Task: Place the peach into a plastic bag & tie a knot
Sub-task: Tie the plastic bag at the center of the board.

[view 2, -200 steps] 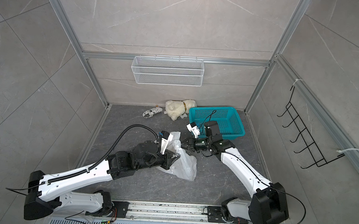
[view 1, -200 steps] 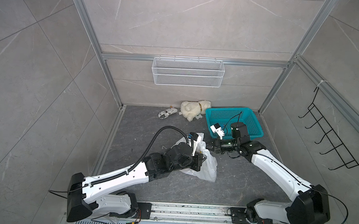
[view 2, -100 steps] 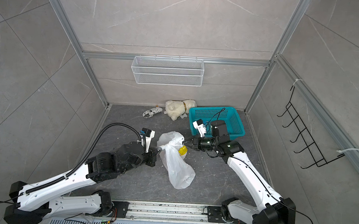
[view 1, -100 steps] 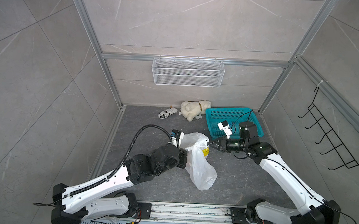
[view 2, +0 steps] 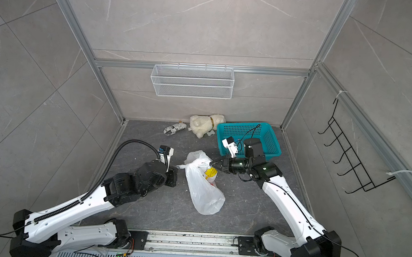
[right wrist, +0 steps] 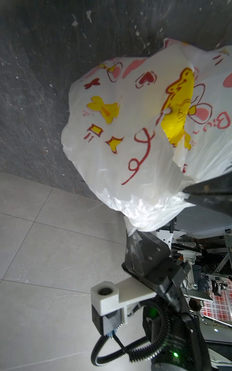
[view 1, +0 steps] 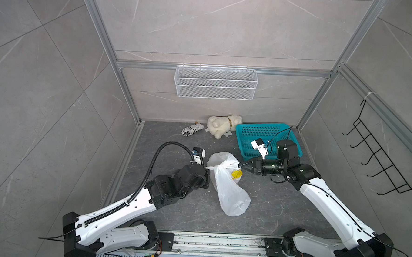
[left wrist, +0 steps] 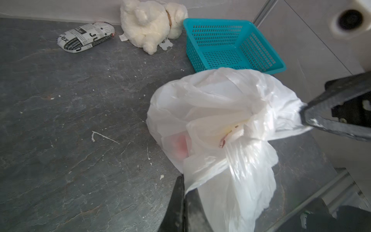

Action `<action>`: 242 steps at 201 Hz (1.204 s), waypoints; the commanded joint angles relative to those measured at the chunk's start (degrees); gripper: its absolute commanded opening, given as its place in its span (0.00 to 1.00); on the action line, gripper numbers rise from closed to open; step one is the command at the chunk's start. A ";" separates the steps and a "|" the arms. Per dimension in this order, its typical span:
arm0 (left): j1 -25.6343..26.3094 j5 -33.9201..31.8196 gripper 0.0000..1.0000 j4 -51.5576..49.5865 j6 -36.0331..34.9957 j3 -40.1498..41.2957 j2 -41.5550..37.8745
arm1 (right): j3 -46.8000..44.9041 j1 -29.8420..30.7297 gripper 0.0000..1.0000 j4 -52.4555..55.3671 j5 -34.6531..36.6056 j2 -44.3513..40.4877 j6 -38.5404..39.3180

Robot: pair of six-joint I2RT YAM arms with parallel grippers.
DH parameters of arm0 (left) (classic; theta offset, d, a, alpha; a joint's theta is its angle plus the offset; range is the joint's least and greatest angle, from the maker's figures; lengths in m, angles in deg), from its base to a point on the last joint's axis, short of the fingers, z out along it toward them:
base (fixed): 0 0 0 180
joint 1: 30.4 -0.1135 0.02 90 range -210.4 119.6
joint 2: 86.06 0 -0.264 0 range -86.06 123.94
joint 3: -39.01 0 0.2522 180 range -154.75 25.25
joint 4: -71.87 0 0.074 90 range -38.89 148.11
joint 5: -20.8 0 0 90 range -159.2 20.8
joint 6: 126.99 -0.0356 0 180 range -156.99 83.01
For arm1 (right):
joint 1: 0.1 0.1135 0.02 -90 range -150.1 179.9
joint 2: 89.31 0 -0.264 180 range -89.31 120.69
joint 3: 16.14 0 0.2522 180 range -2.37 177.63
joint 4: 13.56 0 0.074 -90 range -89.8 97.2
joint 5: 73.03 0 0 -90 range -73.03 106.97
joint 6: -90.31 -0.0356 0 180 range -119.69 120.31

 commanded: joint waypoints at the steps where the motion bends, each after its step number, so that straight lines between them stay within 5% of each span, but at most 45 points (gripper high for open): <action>1: -8.47 0.76 0.00 -0.86 -1.67 -3.14 -0.84 | -1.96 -1.27 0.00 -5.02 -4.36 -2.53 -3.91; 23: -17.90 8.92 0.00 -1.05 -1.56 -3.82 0.03 | -4.79 -3.16 0.00 -12.81 -6.56 -4.27 -10.13; 58: -24.38 12.00 0.00 -3.00 -1.62 -5.38 3.05 | -9.97 -8.68 0.00 -32.77 -11.14 -6.38 -25.93; 89: -33.90 13.99 0.00 -5.11 -1.95 -5.87 2.26 | -13.89 -17.57 0.00 -34.11 -8.13 -8.07 -29.92; 134: -55.36 28.31 0.00 -5.34 -1.68 -3.75 -1.19 | -17.87 -25.69 0.00 -32.14 -3.35 -8.78 -29.64; 207: -57.68 33.44 0.00 -1.49 -0.19 -0.71 -0.52 | -15.29 -24.98 0.00 -27.33 -2.51 -9.33 -24.20; 242: -58.08 29.29 0.00 -3.68 -1.54 -3.15 0.48 | -10.08 -22.49 0.00 -10.98 5.00 -10.15 -11.07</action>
